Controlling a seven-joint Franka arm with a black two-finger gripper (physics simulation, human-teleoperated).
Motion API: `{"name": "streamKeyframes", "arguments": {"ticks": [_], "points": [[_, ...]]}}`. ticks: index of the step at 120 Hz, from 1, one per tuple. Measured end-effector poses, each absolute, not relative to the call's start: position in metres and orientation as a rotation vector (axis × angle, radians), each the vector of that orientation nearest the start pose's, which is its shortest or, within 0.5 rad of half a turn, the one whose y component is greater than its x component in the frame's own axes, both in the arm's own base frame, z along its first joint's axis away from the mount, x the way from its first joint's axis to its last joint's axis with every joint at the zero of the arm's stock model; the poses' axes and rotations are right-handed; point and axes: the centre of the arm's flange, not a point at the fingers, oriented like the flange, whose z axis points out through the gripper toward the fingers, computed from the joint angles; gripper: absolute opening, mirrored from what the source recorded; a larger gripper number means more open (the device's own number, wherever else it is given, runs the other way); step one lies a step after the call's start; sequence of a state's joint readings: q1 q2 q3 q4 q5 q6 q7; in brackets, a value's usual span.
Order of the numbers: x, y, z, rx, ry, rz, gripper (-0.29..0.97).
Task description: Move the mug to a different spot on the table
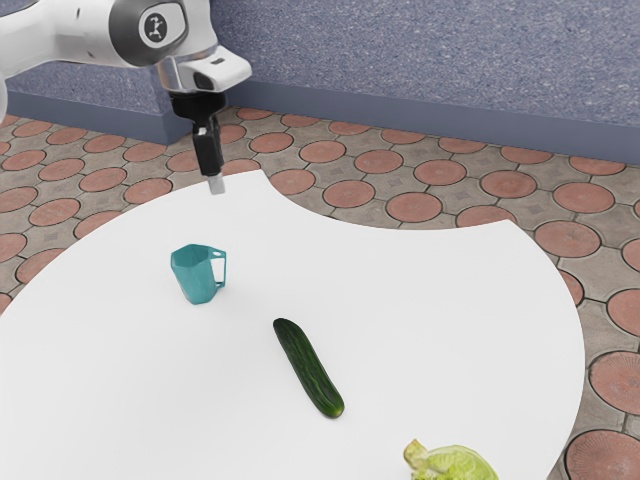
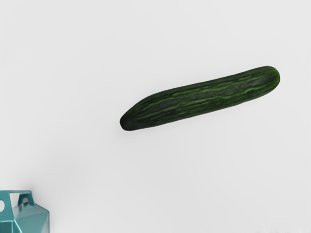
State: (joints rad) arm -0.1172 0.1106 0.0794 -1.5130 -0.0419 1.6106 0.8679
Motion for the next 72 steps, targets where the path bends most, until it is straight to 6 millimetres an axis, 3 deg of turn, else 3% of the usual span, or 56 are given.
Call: {"name": "streamKeyframes", "arguments": {"ticks": [28, 38, 52, 72], "points": [[0.593, -0.026, 0.588, -2.852, 1.405, 0.007, 0.68], [0.599, -0.022, 0.576, -2.824, 1.403, 0.059, 0.68], [0.634, 0.001, 0.558, -2.738, 1.376, 0.127, 0.68], [0.673, 0.044, 0.515, -2.706, 1.349, 0.222, 0.68]]}}
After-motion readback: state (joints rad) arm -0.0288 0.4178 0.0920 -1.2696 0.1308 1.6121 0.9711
